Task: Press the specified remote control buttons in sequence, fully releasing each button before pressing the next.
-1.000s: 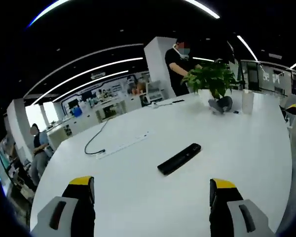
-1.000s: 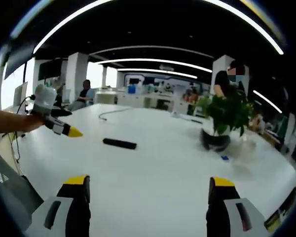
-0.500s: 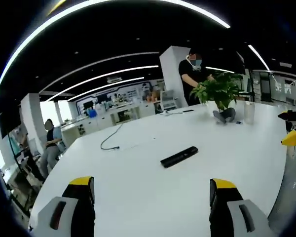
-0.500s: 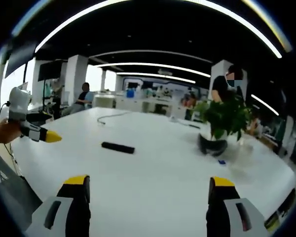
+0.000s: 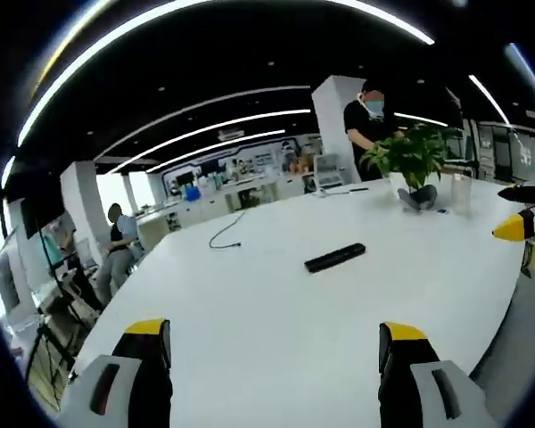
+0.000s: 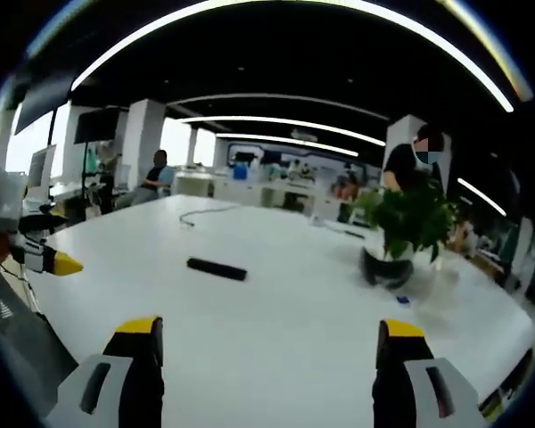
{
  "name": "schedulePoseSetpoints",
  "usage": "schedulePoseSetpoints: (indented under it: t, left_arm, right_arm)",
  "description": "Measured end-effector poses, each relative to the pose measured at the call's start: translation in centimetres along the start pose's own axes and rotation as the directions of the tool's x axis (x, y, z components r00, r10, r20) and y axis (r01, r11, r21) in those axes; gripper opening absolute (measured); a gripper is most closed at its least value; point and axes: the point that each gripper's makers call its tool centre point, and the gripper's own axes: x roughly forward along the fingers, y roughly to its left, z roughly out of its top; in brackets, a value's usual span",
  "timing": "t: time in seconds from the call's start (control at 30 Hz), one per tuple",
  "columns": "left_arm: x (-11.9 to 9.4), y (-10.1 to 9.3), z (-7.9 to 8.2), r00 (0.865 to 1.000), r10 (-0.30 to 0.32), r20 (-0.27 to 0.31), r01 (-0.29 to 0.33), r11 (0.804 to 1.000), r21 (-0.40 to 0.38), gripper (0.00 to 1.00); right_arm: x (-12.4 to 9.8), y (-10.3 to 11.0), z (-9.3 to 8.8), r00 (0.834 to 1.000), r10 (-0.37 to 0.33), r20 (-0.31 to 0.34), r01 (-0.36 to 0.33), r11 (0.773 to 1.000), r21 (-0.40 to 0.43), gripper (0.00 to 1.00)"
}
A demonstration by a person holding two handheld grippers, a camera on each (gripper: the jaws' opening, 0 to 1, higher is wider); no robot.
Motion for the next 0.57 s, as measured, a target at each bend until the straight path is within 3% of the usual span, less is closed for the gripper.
schedulePoseSetpoints:
  t: [0.13,0.17,0.23,0.27,0.3,0.43,0.57]
  left_arm:
    - [-0.7,0.1,-0.1,1.0,0.005,0.022,-0.003,0.998,-0.067,1.0]
    - [-0.8,0.2,-0.1,1.0,0.014,0.027,-0.012,0.998,-0.056,1.0]
    - [-0.9,1.6,1.3,0.99,0.102,0.101,-0.111,0.99,0.084,1.0]
    - [-1.0,1.5,1.6,0.987,0.105,0.124,-0.115,0.99,0.077,1.0]
    - [-1.1,1.0,1.5,0.989,0.078,0.124,-0.085,0.995,0.051,1.0]
    - [-0.8,1.0,0.9,0.992,0.083,0.092,-0.089,0.994,0.067,1.0]
    - [-0.7,0.8,1.0,0.993,0.07,0.095,-0.075,0.996,0.055,1.0]
  right_arm:
    - [0.0,-0.3,-0.2,1.0,-0.006,-0.003,0.007,1.0,0.0,0.99]
    - [0.0,-0.4,-0.2,1.0,-0.007,-0.003,0.007,1.0,0.001,0.99]
    - [0.0,-0.3,-0.2,1.0,-0.006,-0.001,0.006,1.0,0.007,0.98]
    - [0.0,-0.2,-0.2,1.0,-0.001,0.0,0.001,1.0,0.005,0.97]
    - [0.0,-0.1,-0.2,1.0,0.0,0.0,0.0,1.0,0.002,0.95]
    - [0.0,0.2,-0.3,1.0,0.012,-0.008,-0.012,1.0,0.003,0.92]
    - [0.1,0.3,-0.6,1.0,0.019,-0.024,-0.019,1.0,-0.006,0.91]
